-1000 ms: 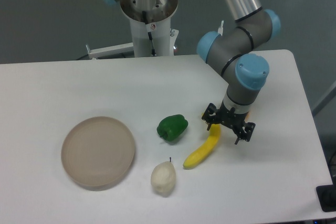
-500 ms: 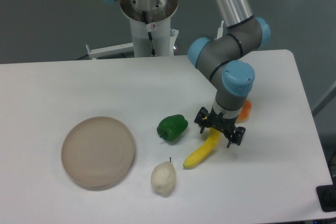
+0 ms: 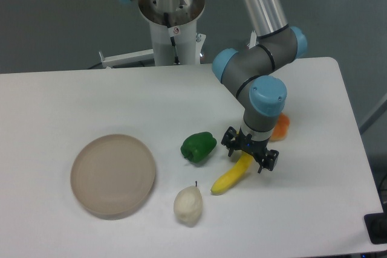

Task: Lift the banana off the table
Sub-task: 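Lower the gripper onto the banana stem and close the fingers, then lift the grasped banana up off the table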

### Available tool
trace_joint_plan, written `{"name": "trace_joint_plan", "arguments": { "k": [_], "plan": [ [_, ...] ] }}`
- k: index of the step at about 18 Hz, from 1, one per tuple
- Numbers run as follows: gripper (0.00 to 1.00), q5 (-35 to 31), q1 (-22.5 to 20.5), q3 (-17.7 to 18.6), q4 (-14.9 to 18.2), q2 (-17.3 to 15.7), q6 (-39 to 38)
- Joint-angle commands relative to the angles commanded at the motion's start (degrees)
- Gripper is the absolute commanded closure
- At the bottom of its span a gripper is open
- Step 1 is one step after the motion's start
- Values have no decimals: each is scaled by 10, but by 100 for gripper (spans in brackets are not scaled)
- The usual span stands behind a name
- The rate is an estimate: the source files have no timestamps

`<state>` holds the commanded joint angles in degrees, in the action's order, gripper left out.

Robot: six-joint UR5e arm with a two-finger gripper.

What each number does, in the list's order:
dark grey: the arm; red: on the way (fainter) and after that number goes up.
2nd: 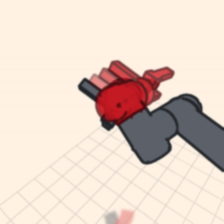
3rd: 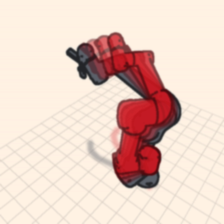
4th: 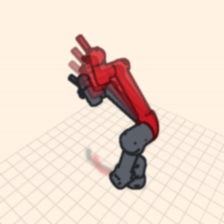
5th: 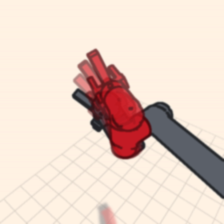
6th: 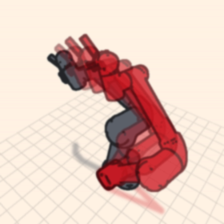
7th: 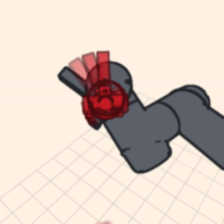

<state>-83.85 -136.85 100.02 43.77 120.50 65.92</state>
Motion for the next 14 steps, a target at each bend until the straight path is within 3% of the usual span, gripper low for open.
{"name": "trace_joint_plan", "arguments": {
  "k": [5,14],
  "plan": [
    [64,0,-1,-1,1,-1,2],
    [68,1,-7,-16,2,-4,3]
  ]
}}
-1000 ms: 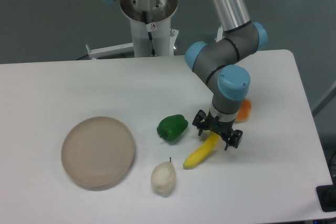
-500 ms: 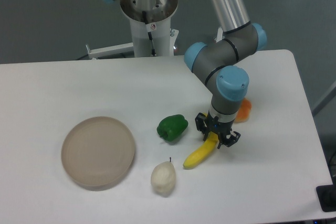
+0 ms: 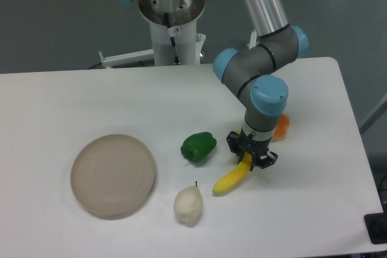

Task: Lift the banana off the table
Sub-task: 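Lift the grasped banana up off the table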

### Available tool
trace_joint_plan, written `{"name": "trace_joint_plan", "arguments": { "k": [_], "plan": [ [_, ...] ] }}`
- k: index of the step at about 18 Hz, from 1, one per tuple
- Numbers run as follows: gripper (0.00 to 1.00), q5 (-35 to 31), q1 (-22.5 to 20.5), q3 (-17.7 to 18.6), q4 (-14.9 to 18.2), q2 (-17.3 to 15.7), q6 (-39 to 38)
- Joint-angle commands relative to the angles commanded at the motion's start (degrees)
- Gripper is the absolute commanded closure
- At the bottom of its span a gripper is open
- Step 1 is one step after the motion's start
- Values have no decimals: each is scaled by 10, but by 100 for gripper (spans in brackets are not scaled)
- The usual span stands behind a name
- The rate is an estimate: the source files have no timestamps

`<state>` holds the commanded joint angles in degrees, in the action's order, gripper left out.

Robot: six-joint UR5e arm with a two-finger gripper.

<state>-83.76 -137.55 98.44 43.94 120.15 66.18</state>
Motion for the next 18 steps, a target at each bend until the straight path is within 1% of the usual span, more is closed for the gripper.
{"name": "trace_joint_plan", "arguments": {
  "k": [2,4,6,8,14,18],
  "plan": [
    [71,0,-1,-14,0,-2,14],
    [71,-1,-1,-30,0,-4,35],
    [71,1,-1,-61,3,-4,35],
    [71,2,0,-78,2,-7,35],
    [70,3,6,-127,2,-7,30],
    [70,-1,7,-149,4,-7,35]
  ]
}}
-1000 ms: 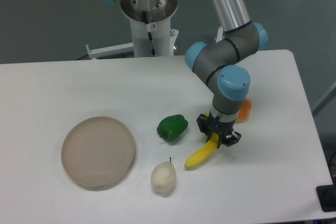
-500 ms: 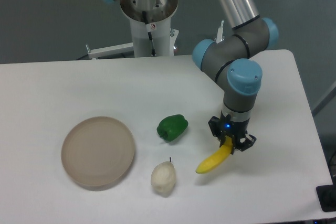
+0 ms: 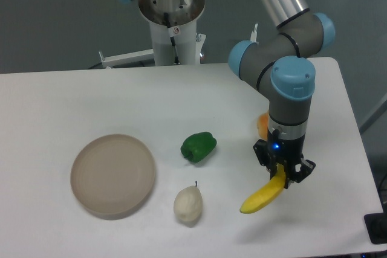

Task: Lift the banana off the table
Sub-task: 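Lift the grasped banana up off the table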

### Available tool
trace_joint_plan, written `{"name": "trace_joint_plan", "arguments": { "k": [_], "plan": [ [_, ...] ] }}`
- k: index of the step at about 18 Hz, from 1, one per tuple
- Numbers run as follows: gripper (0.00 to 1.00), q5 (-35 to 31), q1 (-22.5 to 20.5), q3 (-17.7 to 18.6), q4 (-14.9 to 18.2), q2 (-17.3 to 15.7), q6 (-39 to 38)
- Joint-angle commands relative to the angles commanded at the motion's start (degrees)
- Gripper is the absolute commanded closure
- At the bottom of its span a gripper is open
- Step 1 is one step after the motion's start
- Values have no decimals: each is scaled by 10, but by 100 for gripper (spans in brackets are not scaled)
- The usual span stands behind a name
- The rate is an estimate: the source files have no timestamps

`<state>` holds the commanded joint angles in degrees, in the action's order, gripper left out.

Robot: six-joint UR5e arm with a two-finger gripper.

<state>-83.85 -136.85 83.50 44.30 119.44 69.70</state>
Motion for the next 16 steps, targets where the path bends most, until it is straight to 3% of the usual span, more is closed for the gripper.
{"name": "trace_joint_plan", "arguments": {
  "k": [5,16],
  "plan": [
    [70,-2,10,-40,3,14,-1],
    [70,-8,10,-42,4,15,-2]
  ]
}}
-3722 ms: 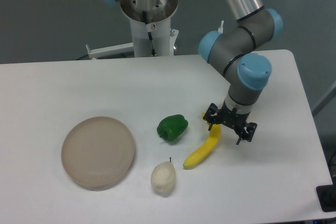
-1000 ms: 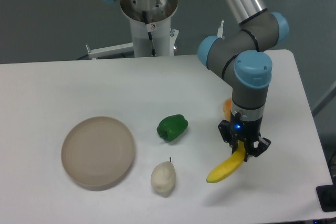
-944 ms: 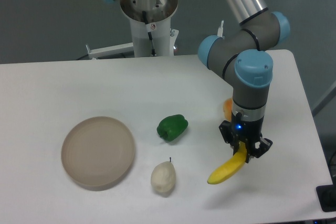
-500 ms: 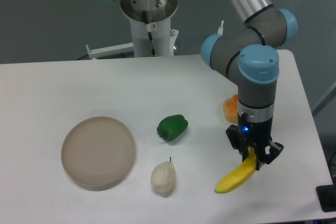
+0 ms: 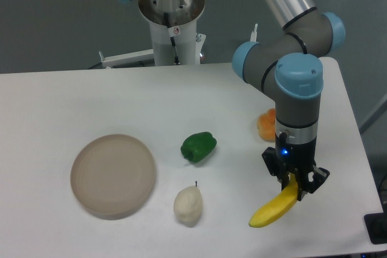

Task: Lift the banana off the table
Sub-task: 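Lift the grasped banana up off the table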

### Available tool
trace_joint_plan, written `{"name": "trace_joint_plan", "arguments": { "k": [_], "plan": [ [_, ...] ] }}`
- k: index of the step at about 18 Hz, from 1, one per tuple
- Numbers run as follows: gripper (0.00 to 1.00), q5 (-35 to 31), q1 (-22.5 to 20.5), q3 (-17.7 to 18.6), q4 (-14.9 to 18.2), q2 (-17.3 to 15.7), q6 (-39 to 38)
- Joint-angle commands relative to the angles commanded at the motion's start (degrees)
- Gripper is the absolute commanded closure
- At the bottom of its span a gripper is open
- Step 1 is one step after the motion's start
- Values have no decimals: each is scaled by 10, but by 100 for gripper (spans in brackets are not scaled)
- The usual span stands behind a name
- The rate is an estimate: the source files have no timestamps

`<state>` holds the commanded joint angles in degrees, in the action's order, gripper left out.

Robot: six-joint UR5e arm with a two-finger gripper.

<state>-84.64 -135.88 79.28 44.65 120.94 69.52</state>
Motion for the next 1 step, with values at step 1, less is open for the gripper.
{"name": "trace_joint_plan", "arguments": {
  "k": [1],
  "plan": [
    [70,0,0,-1,-1,1,-5]
  ]
}}
